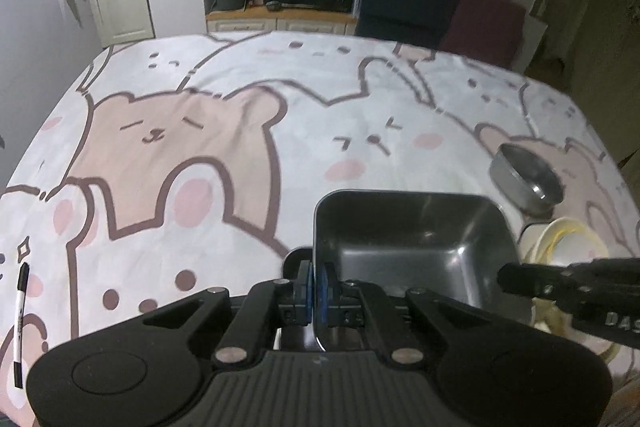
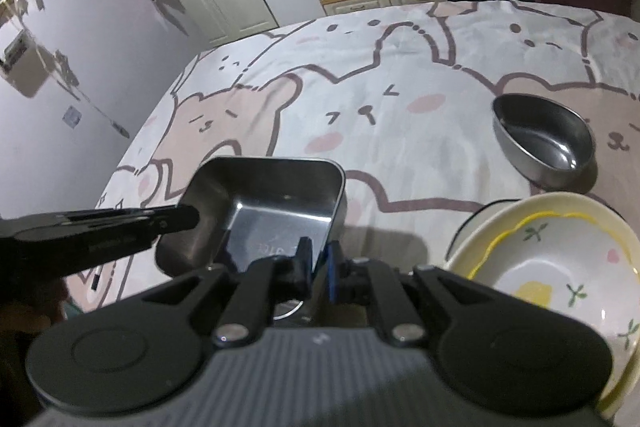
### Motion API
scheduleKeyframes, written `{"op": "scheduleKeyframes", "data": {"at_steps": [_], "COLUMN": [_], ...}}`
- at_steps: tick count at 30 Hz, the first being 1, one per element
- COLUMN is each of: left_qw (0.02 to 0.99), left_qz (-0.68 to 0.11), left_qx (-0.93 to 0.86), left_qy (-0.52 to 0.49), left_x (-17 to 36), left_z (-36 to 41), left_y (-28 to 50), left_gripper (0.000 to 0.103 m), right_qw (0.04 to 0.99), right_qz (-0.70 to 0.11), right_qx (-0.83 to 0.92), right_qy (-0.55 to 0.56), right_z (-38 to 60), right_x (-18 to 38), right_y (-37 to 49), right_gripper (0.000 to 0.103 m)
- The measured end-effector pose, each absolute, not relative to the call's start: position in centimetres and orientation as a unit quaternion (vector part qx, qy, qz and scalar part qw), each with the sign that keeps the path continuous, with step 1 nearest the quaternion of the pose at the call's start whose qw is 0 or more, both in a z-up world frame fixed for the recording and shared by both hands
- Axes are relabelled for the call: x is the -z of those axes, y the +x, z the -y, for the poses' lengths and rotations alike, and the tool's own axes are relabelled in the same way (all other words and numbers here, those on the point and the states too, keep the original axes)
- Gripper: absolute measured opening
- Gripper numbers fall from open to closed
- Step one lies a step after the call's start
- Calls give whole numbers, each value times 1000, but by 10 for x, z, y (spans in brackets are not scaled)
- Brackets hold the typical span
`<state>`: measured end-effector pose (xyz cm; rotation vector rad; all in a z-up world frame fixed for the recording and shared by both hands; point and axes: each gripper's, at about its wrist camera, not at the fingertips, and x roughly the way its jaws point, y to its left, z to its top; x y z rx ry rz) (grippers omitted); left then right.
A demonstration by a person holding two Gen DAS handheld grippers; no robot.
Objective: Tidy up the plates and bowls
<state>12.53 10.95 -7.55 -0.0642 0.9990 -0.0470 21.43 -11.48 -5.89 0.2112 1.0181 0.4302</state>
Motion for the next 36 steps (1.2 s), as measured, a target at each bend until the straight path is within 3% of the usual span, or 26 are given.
{"op": "scheduleKeyframes", "data": {"at_steps": [36], "left_qw": [845], "left_qz": [-535], "left_qx": [9], "left_qy": [5], "left_x": [115], "left_z": [-114], "left_y": [138], "left_gripper": [17], "right_qw": [829], "right_qz": [-512], "right_qx": [-217], "right_qy": [58], "right_z": [84], "right_x": [78], "right_y": [223], "right_gripper": [10]}}
